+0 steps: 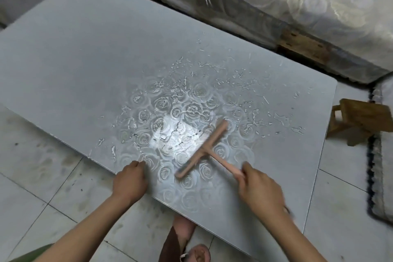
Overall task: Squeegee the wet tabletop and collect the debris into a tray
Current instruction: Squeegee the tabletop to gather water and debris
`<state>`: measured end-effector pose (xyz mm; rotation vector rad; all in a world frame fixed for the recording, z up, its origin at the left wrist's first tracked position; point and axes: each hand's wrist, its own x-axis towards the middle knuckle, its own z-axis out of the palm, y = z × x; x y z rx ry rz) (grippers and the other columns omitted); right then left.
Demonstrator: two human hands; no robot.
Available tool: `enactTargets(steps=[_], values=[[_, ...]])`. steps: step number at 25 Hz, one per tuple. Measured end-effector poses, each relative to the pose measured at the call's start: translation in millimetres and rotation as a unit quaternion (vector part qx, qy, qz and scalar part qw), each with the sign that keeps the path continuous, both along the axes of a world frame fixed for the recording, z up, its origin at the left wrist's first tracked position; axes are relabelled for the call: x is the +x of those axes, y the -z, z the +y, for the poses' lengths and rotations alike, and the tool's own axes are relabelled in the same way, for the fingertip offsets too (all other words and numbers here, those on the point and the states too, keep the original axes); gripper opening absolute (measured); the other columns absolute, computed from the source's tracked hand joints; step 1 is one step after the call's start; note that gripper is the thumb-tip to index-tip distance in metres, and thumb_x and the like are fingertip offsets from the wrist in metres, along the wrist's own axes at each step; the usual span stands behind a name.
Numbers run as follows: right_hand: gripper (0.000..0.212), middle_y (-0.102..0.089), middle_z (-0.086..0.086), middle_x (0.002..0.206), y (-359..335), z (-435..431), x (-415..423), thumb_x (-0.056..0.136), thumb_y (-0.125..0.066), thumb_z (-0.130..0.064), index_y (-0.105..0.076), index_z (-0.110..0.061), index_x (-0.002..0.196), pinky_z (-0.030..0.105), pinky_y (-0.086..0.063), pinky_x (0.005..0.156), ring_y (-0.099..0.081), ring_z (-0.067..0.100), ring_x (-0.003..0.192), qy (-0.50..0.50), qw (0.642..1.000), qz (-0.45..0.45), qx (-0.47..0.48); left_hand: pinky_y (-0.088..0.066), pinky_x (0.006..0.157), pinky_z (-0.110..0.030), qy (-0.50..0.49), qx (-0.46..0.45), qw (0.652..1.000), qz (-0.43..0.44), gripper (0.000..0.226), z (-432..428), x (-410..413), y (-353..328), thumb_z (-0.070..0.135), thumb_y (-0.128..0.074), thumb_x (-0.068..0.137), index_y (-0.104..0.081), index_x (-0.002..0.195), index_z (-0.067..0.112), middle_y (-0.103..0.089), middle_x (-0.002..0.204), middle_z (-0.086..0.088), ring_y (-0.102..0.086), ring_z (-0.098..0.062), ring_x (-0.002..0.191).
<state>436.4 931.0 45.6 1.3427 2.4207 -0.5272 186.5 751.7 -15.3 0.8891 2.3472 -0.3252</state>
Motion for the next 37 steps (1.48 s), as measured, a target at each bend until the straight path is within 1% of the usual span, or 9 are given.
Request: enactTargets(steps=[3, 8, 11, 14, 18, 26, 29, 32, 37], values=[[0.022, -0.064, -0.006, 0.09, -16.3, -9.4, 48.7, 0.093, -0.036, -0.051, -0.028, -0.033, 0.085, 0.033, -0.036, 0.058, -0.064, 0.023, 0.085, -0.001, 0.997, -0.081, 0.017, -0.045, 0.09, -0.034, 0.002, -0.025, 1.0, -0.002, 0.04, -8.8, -0.4, 0.7, 0.019, -0.04, 0.091, -0.049, 0.13, 0.018, -0.053, 0.129, -0.002, -0.054, -0.025, 0.117], [0.021, -0.064, 0.003, 0.101, 14.7, -18.6, -30.0, 0.099, -0.034, -0.039, -0.044, -0.023, 0.108, 0.032, -0.034, 0.062, -0.061, 0.029, 0.092, -0.029, 0.999, 0.0, -0.034, -0.041, 0.096, -0.031, -0.013, -0.024, 0.999, -0.027, 0.043, -23.0, -0.4, 10.1, 0.014, -0.041, 0.089, -0.048, 0.131, 0.016, -0.051, 0.135, -0.002, -0.051, -0.025, 0.122], [0.021, -0.063, 0.005, 0.097, 13.4, -13.3, -55.5, 0.098, -0.036, -0.038, -0.045, -0.02, 0.106, 0.031, -0.032, 0.061, -0.061, 0.03, 0.089, -0.032, 0.999, 0.026, -0.035, -0.043, 0.097, -0.034, -0.036, -0.008, 0.998, -0.047, 0.043, -26.2, 7.4, 9.8, 0.013, -0.041, 0.087, -0.05, 0.13, 0.014, -0.048, 0.136, -0.002, -0.049, -0.026, 0.122], [0.016, -0.062, -0.002, 0.09, -1.2, -22.5, 18.9, 0.097, -0.035, -0.043, -0.036, -0.027, 0.093, 0.032, -0.032, 0.058, -0.061, 0.026, 0.085, -0.005, 0.999, 0.008, -0.034, -0.045, 0.095, -0.036, -0.047, 0.008, 0.997, -0.06, 0.043, -22.3, 15.8, 6.0, 0.009, -0.043, 0.084, -0.051, 0.127, 0.012, -0.047, 0.133, -0.004, -0.049, -0.026, 0.12], [0.016, -0.062, -0.006, 0.095, -12.7, -68.6, 112.6, 0.094, -0.043, -0.048, -0.041, -0.032, 0.098, 0.03, -0.035, 0.058, -0.064, 0.02, 0.085, 0.064, 0.997, -0.045, -0.028, -0.043, 0.097, -0.036, -0.025, -0.001, 0.998, -0.052, 0.044, -18.7, 19.7, 1.9, 0.01, -0.046, 0.084, -0.051, 0.128, 0.012, -0.046, 0.135, -0.005, -0.048, -0.027, 0.122], [0.036, -0.06, 0.004, 0.106, 23.2, -70.5, -45.0, 0.1, -0.034, -0.036, -0.039, -0.021, 0.132, 0.031, -0.039, 0.067, -0.061, 0.027, 0.094, -0.009, 0.997, 0.061, -0.039, -0.047, 0.086, -0.038, -0.007, 0.013, 0.999, -0.036, 0.037, -12.8, 23.1, -2.5, 0.01, -0.048, 0.081, -0.051, 0.117, 0.011, -0.047, 0.129, -0.006, -0.05, -0.029, 0.115], [0.032, -0.063, 0.0, 0.105, 4.1, -61.3, 29.9, 0.099, -0.037, -0.04, -0.046, -0.022, 0.123, 0.032, -0.042, 0.069, -0.062, 0.025, 0.095, 0.076, 0.995, 0.058, -0.042, -0.044, 0.093, -0.038, 0.029, 0.015, 0.999, -0.035, 0.049, 9.4, 33.7, -11.3, 0.013, -0.047, 0.085, -0.044, 0.134, 0.013, -0.036, 0.147, -0.007, -0.045, -0.029, 0.127], [0.012, -0.067, 0.0, 0.095, -19.2, -52.4, 143.8, 0.095, -0.047, -0.038, -0.047, -0.026, 0.096, 0.034, -0.042, 0.065, -0.062, 0.028, 0.092, 0.205, 0.978, 0.015, -0.036, -0.038, 0.101, -0.036, 0.08, 0.016, 0.996, -0.043, 0.056, 46.3, 56.5, -19.5, 0.014, -0.044, 0.088, -0.035, 0.143, 0.014, -0.026, 0.155, -0.008, -0.039, -0.028, 0.134], [0.027, -0.051, -0.007, 0.064, -26.8, -62.4, 232.3, 0.092, -0.049, -0.047, -0.04, -0.024, 0.08, 0.034, -0.042, 0.059, -0.063, 0.028, 0.079, 0.358, 0.932, -0.035, -0.043, -0.043, 0.095, -0.036, 0.209, 0.016, 0.977, -0.036, 0.056, 116.2, 98.0, -20.3, 0.014, -0.043, 0.092, -0.028, 0.145, 0.008, -0.03, 0.151, -0.009, -0.042, -0.027, 0.13]])
